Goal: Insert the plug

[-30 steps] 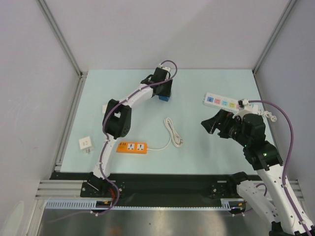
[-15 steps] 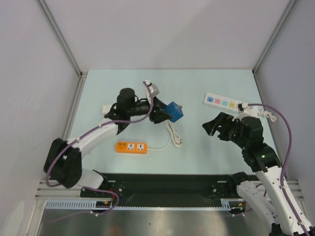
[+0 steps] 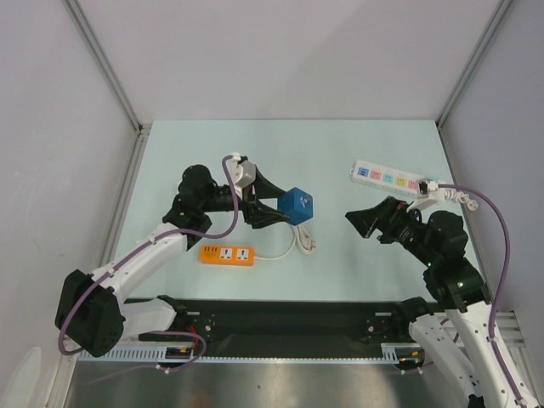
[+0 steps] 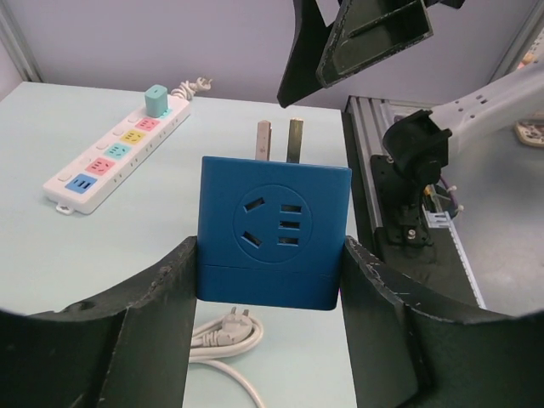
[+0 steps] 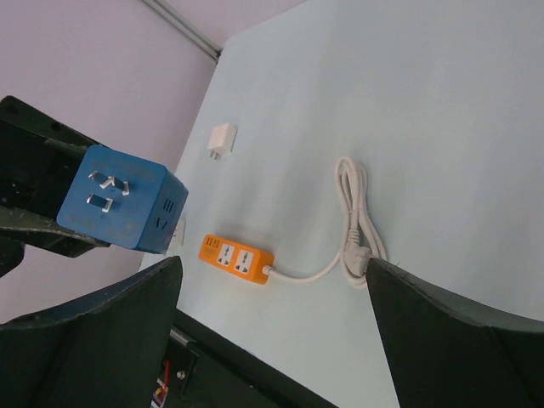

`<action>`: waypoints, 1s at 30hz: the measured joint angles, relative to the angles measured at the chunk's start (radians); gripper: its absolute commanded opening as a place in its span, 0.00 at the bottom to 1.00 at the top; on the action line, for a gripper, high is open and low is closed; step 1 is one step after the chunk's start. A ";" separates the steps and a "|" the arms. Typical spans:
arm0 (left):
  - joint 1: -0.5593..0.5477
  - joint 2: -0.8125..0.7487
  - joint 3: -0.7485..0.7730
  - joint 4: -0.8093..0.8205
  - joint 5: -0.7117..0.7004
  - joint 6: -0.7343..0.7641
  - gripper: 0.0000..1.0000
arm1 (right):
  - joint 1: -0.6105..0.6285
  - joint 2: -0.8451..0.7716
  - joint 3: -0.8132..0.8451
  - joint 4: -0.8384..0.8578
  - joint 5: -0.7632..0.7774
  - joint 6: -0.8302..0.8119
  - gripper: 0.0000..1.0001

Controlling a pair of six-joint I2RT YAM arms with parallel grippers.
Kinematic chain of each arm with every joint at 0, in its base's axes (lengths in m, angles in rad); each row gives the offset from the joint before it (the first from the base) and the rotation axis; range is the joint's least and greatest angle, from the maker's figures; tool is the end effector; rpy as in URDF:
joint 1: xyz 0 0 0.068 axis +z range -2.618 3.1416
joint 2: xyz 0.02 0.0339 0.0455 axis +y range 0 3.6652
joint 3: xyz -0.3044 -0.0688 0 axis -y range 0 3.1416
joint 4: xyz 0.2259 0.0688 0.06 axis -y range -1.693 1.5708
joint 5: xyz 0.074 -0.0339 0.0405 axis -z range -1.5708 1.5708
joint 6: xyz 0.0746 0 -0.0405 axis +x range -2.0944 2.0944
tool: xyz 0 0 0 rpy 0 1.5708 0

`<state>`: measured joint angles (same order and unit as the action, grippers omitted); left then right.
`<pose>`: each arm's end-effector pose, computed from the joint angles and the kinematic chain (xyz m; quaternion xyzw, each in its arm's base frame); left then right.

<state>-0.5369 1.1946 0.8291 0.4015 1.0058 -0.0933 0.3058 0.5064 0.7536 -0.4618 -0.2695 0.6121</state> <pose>0.1864 -0.1843 0.3760 0.4722 0.5171 -0.5136 0.4959 0.0901 0.0493 0.3435 0.0344 0.7755 0.3692 0.5109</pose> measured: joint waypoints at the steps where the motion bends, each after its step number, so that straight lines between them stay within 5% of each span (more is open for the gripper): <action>1: 0.000 -0.002 -0.006 0.017 0.000 -0.017 0.00 | 0.000 0.002 -0.003 0.011 -0.016 0.007 0.97; 10: -0.019 0.000 -0.142 0.489 0.088 -0.385 0.00 | 0.001 0.035 -0.086 0.237 -0.291 0.136 0.98; 17: -0.023 0.025 -0.155 0.792 0.135 -0.627 0.00 | 0.038 -0.076 -0.152 0.421 -0.368 0.086 0.97; 23: -0.024 0.034 -0.146 0.786 0.072 -0.703 0.00 | 0.076 -0.028 -0.149 0.528 -0.363 0.081 0.95; 30: -0.025 0.018 -0.145 0.551 -0.238 -0.739 0.00 | 0.238 0.011 -0.146 0.448 -0.020 -0.051 0.89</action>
<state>-0.5621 1.2125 0.6846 0.9524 0.7673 -0.8318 0.5442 0.5179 0.6071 -0.0139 -0.2893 0.5606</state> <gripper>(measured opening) 0.635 0.898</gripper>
